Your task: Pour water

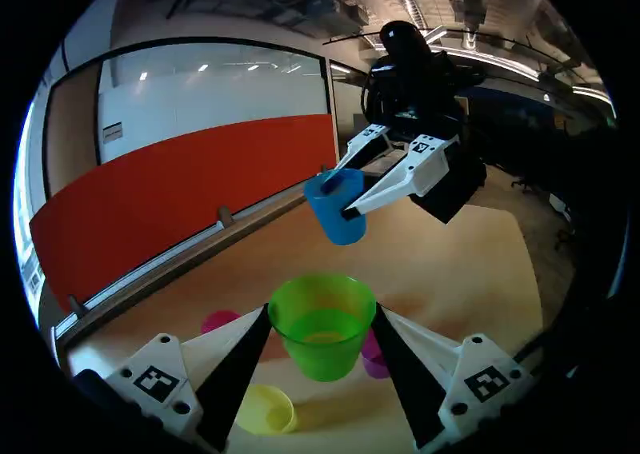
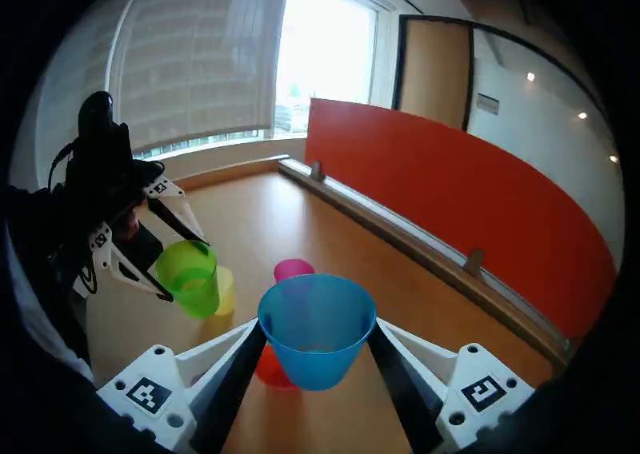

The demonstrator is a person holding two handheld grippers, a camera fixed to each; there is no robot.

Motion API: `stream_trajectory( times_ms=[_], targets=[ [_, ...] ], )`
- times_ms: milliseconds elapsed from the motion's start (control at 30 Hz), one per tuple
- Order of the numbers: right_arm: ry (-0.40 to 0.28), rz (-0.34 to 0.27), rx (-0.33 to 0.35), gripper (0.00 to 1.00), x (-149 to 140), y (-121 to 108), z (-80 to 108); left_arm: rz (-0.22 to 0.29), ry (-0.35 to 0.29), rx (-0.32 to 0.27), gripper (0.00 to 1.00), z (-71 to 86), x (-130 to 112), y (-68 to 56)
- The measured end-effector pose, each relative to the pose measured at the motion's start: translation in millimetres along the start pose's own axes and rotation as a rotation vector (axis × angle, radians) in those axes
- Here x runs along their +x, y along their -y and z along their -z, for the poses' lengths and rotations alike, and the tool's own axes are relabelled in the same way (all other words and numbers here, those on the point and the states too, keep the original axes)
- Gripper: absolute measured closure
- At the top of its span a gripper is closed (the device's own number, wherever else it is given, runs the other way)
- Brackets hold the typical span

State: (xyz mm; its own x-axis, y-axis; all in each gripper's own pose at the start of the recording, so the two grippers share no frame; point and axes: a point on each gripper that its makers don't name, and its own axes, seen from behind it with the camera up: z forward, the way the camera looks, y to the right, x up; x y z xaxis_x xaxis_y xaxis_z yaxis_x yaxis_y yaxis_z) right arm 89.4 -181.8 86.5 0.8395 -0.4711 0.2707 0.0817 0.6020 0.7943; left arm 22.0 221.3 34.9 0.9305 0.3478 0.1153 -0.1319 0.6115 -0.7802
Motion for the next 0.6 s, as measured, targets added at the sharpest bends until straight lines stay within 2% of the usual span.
stream_trajectory(
  times_ms=[600],
  targets=[
    [0.067, 0.003, -0.011, 0.1, -55.3, -4.0, -0.6, 0.015, 0.049, 0.001, 0.12, -3.8, -36.4, -16.6]
  ],
)
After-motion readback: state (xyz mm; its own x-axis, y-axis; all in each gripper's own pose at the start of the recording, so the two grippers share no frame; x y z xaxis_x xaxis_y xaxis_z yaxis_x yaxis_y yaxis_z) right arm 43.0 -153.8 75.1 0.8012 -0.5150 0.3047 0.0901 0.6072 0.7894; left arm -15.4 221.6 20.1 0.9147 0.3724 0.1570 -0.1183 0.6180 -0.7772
